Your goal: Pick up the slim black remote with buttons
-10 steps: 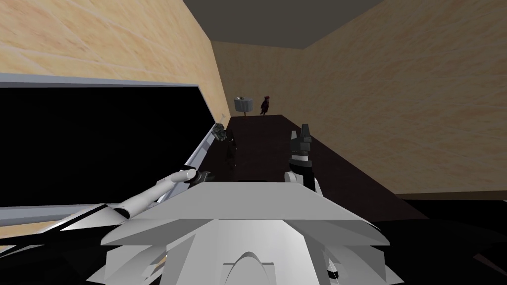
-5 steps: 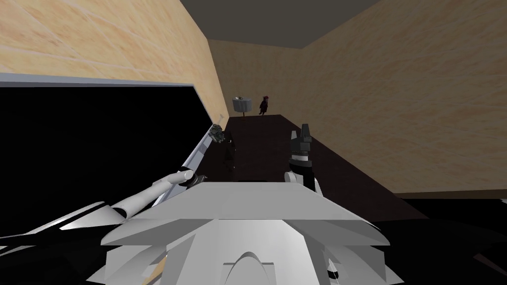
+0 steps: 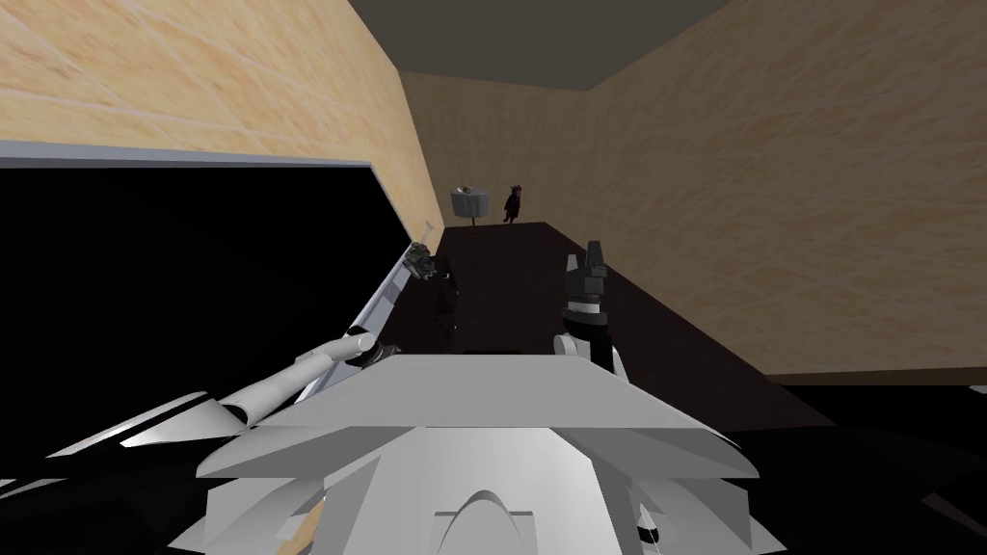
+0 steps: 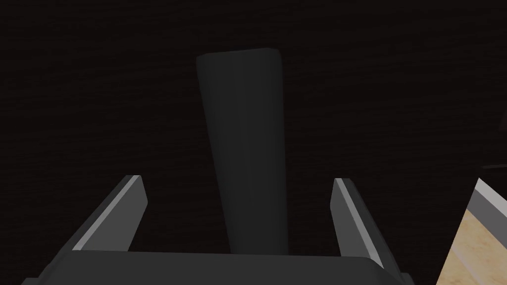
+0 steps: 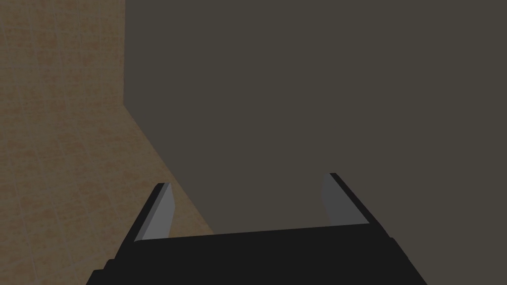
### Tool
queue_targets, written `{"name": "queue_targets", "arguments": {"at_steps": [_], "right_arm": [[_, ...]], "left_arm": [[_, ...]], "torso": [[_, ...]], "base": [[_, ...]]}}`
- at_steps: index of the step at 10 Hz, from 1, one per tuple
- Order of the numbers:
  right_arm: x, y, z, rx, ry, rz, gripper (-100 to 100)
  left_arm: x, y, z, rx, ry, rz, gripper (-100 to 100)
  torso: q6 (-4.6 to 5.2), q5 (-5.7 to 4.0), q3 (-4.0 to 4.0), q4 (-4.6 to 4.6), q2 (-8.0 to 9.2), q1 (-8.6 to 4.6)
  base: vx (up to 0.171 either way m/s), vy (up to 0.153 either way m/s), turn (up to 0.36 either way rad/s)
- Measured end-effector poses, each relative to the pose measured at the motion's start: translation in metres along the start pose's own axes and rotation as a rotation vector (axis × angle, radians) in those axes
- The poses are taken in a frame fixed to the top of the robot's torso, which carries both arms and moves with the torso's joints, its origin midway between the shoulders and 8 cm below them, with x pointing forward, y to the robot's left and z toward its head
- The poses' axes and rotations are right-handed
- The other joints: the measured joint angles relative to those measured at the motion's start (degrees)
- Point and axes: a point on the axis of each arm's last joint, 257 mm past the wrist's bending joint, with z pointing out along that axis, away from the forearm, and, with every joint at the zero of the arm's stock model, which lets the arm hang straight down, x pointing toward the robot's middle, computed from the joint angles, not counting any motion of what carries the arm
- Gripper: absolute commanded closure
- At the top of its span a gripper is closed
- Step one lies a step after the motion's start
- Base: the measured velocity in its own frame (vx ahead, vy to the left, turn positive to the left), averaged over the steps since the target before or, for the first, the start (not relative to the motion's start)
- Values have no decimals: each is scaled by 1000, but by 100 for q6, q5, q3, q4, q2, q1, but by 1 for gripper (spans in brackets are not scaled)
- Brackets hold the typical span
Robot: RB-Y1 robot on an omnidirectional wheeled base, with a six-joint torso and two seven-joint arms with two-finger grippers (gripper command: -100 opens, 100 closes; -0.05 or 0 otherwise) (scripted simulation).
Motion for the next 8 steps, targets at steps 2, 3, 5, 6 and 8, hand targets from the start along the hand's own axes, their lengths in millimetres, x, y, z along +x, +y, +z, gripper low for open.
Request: {"name": "queue_targets", "arguments": {"at_steps": [2,3,5,6,8], "right_arm": [[0,0,0,0,0,0,0],[0,0,0,0,0,0,0],[0,0,0,0,0,0,0],[0,0,0,0,0,0,0],[0,0,0,0,0,0,0]], "left_arm": [[6,5,14,0,0,-4,-100],[6,5,15,1,0,-4,100],[6,6,15,-2,0,-5,100],[6,7,15,-2,0,-5,100],[6,7,15,-2,0,-6,0]], "torso": [[-1,3,-1,0,-1,12],[-1,1,1,0,1,5],[7,3,0,2,-1,3],[10,6,-3,1,-6,8],[11,7,-5,0,-9,11]], "base": [[13,36,-15],[0,0,0],[-1,1,7],[0,0,0],[0,0,0]]}}
